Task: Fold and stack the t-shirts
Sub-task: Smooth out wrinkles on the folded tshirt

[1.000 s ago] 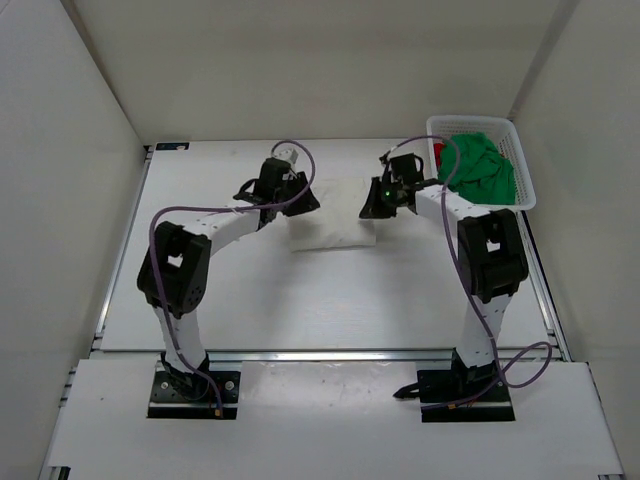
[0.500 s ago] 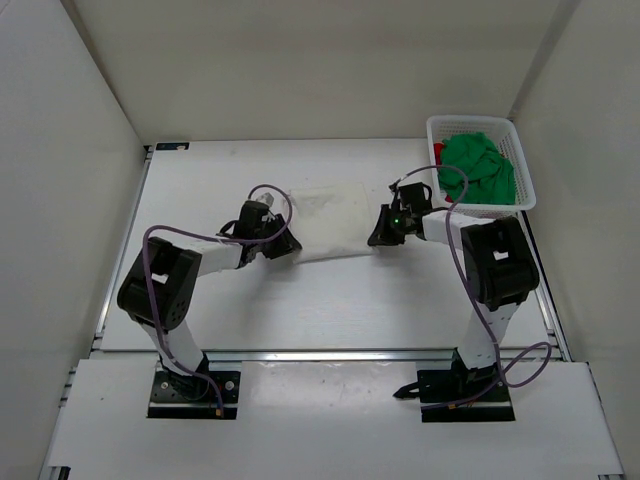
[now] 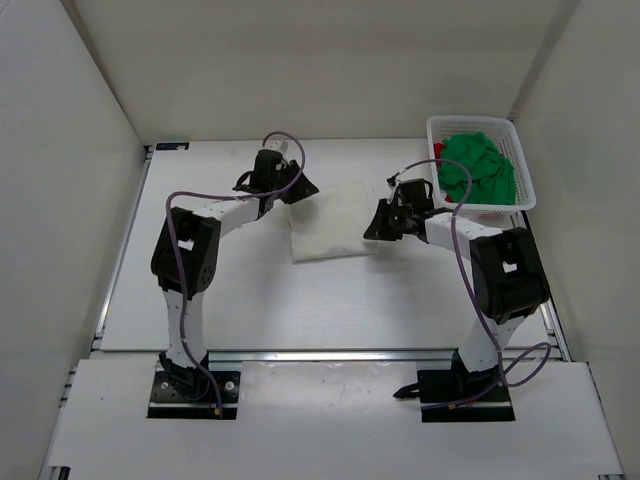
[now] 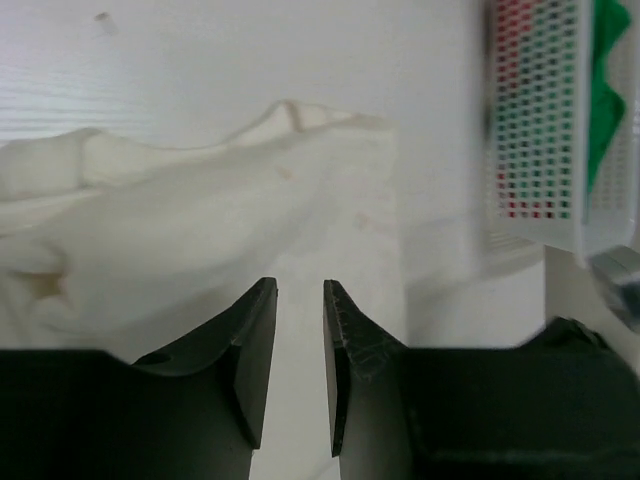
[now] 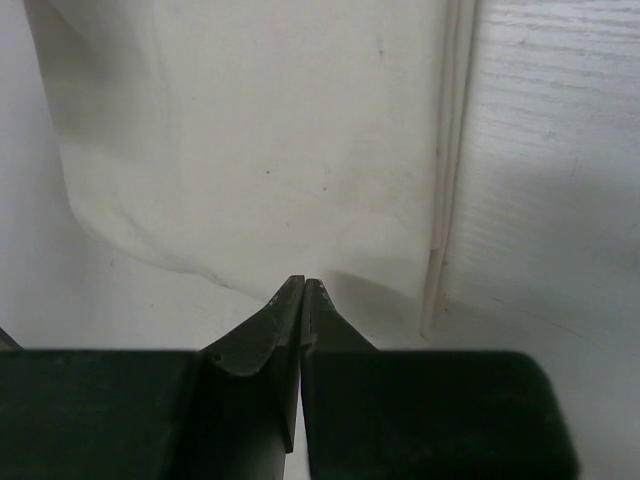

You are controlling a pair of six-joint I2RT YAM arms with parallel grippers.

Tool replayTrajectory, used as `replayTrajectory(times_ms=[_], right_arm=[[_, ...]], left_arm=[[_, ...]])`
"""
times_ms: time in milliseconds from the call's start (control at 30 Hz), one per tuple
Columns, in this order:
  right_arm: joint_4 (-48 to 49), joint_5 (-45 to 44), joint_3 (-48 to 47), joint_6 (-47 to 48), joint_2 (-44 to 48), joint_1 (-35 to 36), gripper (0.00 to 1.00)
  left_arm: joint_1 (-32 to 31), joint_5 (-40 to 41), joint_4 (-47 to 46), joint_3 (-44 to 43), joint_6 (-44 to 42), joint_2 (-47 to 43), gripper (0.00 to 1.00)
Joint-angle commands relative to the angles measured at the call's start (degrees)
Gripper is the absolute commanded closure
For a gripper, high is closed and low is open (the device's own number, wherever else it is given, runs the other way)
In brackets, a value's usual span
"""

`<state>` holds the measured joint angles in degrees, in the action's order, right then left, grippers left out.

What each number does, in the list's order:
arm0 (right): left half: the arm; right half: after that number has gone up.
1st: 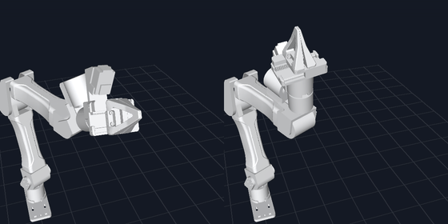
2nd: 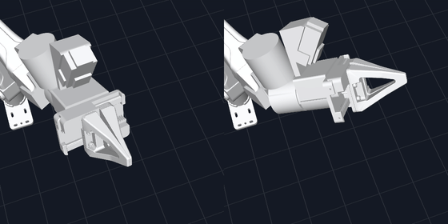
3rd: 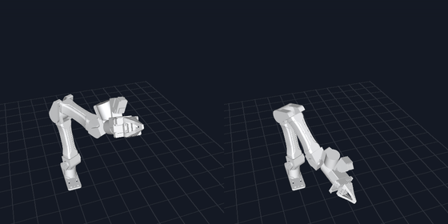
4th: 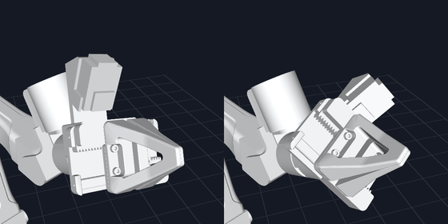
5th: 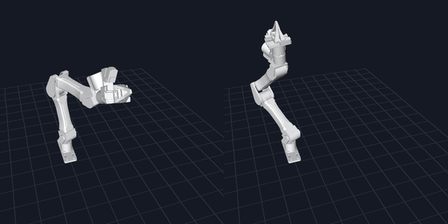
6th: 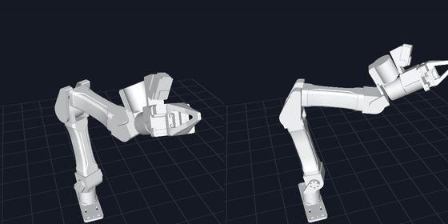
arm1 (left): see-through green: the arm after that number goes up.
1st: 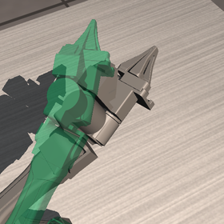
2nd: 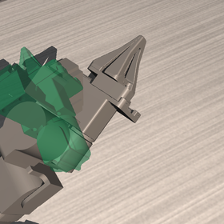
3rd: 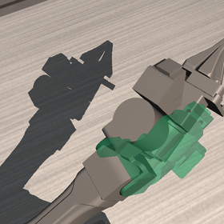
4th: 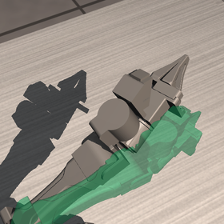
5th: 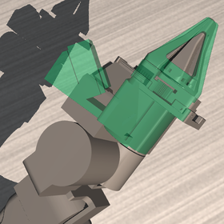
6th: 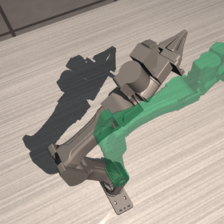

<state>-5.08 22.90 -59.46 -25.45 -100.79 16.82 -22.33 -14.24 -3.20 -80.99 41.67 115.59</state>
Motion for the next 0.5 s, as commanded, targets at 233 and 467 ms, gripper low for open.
replayTrajectory(times_ms=[233, 467], right_arm=[[4.8, 2.2, 2.8, -0.4, -2.1, -1.1, 1.00], [3.5, 1.4, 2.0, 0.0, -3.9, -1.4, 1.00]], left_arm=[[8.7, -0.9, 1.6, -1.9, -0.2, 6.8, 0.64], [11.0, -8.0, -16.4, 8.6, 9.8, 0.5, 0.46]])
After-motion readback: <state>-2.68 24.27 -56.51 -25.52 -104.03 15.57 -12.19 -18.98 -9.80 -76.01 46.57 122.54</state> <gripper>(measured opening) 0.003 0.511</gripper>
